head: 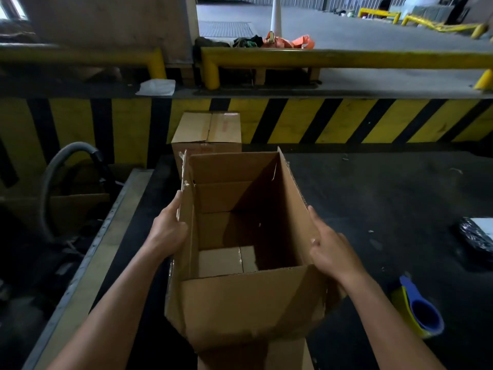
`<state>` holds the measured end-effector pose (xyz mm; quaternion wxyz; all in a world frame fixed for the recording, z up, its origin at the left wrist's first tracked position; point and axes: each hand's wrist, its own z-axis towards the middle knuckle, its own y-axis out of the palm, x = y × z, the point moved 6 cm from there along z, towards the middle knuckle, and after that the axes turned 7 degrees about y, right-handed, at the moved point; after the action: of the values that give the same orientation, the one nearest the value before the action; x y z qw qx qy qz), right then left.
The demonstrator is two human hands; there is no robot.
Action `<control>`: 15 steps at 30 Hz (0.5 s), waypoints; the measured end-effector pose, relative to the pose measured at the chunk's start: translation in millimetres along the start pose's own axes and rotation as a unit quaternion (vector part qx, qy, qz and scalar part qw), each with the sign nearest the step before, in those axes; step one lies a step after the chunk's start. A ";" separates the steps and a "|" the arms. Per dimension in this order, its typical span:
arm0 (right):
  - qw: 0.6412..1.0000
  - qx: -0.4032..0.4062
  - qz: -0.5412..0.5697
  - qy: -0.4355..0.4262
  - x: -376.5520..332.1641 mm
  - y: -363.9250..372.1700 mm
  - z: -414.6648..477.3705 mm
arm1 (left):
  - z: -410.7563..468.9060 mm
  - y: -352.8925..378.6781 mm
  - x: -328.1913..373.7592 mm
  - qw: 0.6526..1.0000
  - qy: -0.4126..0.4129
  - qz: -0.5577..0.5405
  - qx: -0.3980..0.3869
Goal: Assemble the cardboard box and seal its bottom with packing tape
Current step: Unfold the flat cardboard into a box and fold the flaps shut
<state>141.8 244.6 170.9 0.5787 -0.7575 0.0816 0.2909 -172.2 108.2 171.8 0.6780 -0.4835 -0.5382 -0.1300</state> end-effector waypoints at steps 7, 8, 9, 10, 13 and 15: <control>1.000 0.014 -0.006 -0.003 -1.5 0.5 8.7 | -6.4 -7.8 -4.8 1.000 -0.012 -0.006 -0.027; 1.000 0.014 -0.010 -0.005 -1.5 0.5 8.5 | -7.1 -7.3 -4.7 0.999 -0.018 -0.008 -0.030; 1.000 0.016 -0.014 -0.006 -2.4 -0.7 7.6 | -8.8 -5.7 -3.9 0.999 -0.025 -0.011 -0.036; 0.999 0.026 -0.029 -0.012 -3.9 -2.4 6.0 | -10.7 -2.7 -3.8 0.998 -0.030 -0.015 -0.046; 0.982 0.108 -0.120 -0.098 -17.6 -4.7 -6.0 | -20.1 8.6 -0.3 0.998 -0.021 -0.020 -0.061; 0.957 0.135 -0.171 -0.190 -30.0 10.9 -21.7 | -25.6 12.6 3.4 0.998 0.001 -0.025 -0.049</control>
<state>119.8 214.7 181.4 0.7214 -0.6058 -0.1217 0.3128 -146.6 95.3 169.4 0.6508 -0.5022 -0.5422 -0.1739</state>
